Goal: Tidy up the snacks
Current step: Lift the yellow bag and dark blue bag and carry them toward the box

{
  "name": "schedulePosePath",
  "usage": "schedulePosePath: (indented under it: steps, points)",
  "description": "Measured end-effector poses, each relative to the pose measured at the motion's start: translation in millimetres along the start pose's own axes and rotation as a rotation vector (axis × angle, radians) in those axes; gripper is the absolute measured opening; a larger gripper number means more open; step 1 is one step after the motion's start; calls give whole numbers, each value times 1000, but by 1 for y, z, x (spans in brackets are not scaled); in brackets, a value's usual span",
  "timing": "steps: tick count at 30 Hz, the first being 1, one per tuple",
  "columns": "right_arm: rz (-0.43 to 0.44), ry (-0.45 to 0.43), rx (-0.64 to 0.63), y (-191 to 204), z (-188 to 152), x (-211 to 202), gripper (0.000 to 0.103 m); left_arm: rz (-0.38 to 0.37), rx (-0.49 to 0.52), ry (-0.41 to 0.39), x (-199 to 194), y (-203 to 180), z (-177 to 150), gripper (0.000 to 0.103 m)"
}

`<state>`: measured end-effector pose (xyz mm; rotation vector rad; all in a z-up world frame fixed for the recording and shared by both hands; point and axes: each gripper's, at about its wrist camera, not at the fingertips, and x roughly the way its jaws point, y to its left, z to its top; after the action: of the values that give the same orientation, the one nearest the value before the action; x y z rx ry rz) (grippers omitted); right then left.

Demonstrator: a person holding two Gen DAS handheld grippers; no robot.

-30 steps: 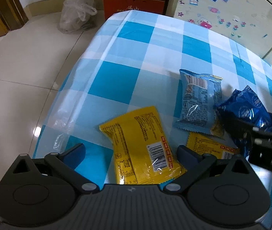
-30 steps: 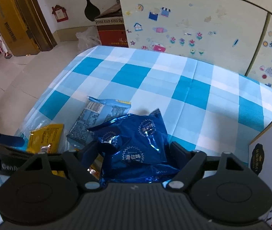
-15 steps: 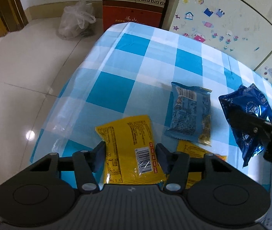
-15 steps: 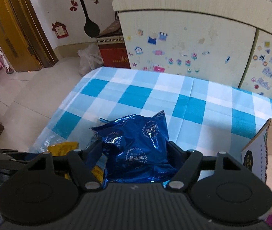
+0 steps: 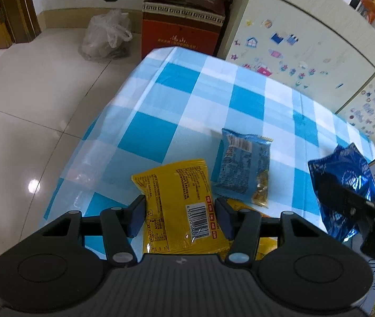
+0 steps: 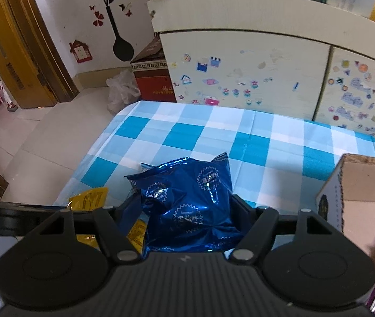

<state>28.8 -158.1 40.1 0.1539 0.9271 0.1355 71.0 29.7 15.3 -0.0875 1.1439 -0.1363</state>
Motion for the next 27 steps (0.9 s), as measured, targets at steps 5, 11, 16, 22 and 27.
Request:
schedulePosePath:
  steps: [5,11,16,22,27]
  points:
    - [-6,-25,7,0,-4,-19,73,-14,11,-23,-12,-5,-1,61]
    - [-13,-66,27,-2,-11,-48,73,-30,32,-53,-25,-13,-3,61]
    - [-22,-112,56,-8,-18,-78,73,-38,63,-88,-38,-22,-6,61]
    - [-39,-156,93,-20,-25,-108,73,-54,87,-105,-48,-30,-12,61]
    - [-66,-178,140,-34,-34,-128,73,-66,92,-113,-52,-33,-15,61]
